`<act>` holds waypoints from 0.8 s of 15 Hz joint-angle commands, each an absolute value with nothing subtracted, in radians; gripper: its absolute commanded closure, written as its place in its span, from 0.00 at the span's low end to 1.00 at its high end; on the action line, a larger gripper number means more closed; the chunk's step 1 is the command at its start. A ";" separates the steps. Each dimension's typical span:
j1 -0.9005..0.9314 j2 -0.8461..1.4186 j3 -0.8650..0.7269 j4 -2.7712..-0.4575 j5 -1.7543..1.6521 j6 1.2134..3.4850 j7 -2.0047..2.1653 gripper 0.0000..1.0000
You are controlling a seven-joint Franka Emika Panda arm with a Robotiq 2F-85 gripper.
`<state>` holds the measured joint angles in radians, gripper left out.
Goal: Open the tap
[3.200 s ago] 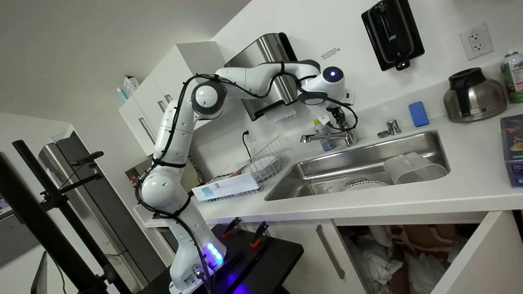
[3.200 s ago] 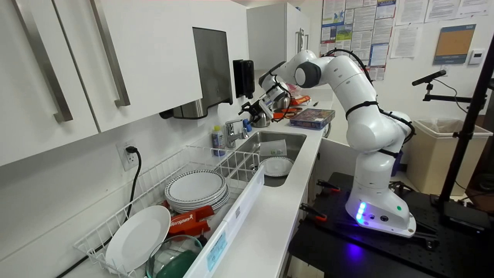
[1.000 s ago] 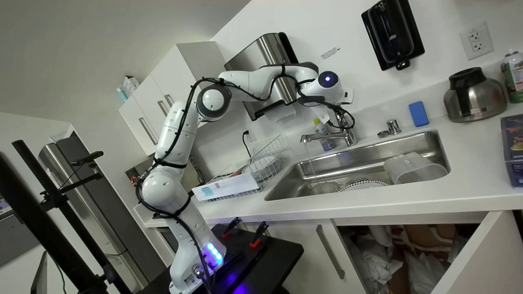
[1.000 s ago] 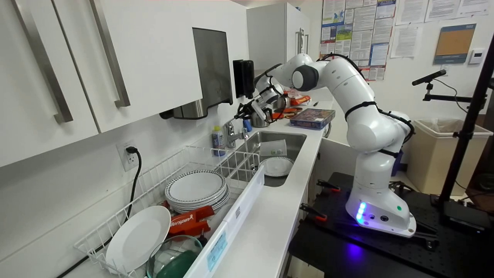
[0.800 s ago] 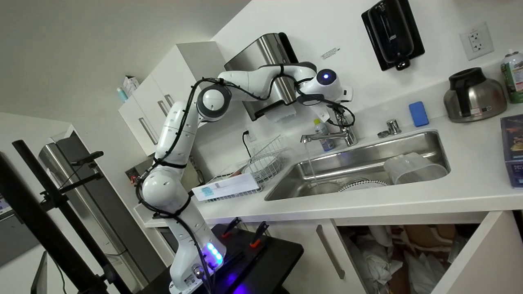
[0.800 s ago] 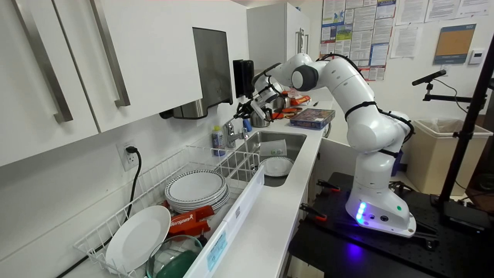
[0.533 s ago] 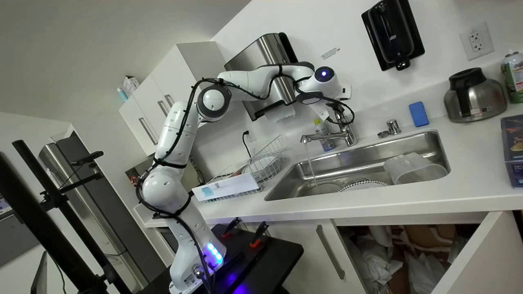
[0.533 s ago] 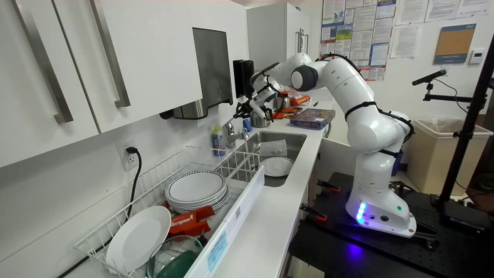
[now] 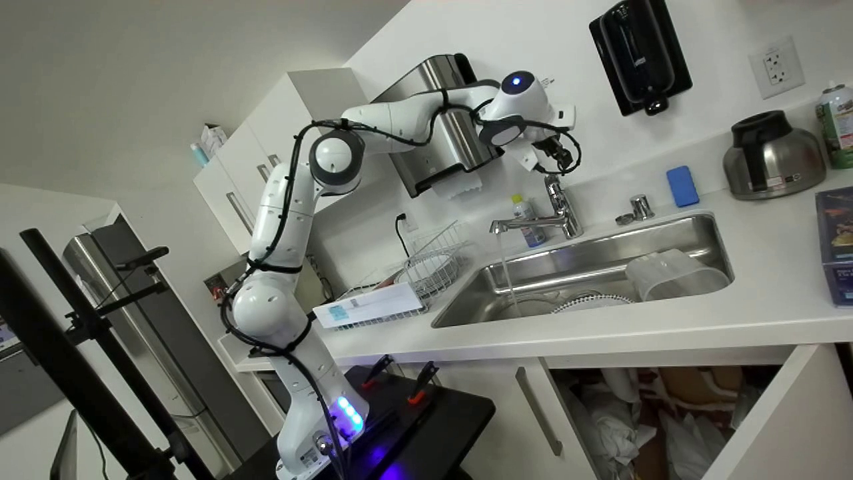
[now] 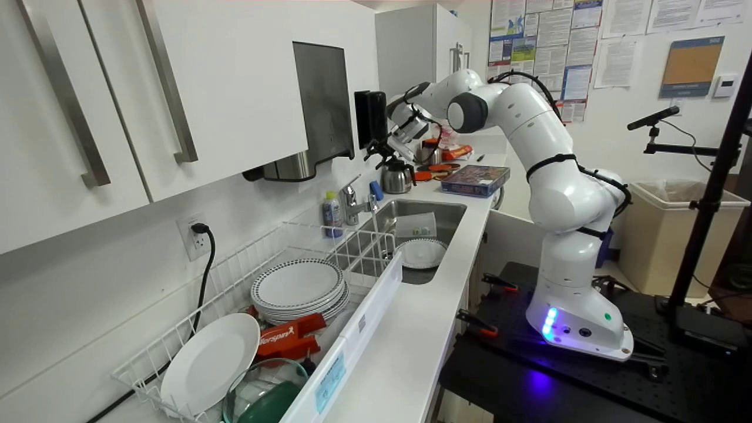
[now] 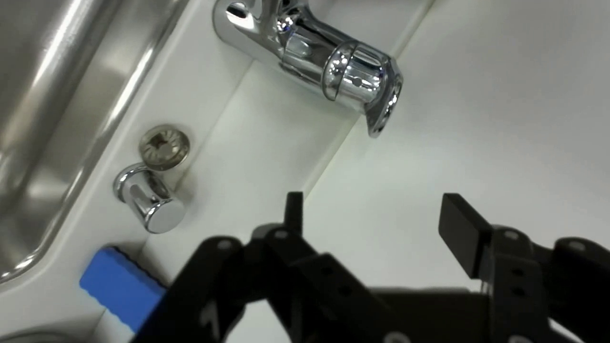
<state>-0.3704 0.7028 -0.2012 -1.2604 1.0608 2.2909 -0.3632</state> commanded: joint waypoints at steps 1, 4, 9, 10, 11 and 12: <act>-0.352 0.605 -0.255 -1.327 0.949 2.195 -0.286 0.00; -0.361 0.535 -0.276 -1.362 0.873 2.045 -0.287 0.00; -0.317 0.427 -0.344 -1.474 0.712 2.024 -0.259 0.00; -0.312 0.410 -0.348 -1.498 0.693 2.034 -0.259 0.00; -0.307 0.395 -0.350 -1.521 0.682 2.036 -0.262 0.00; -0.303 0.381 -0.353 -1.544 0.671 2.037 -0.264 0.00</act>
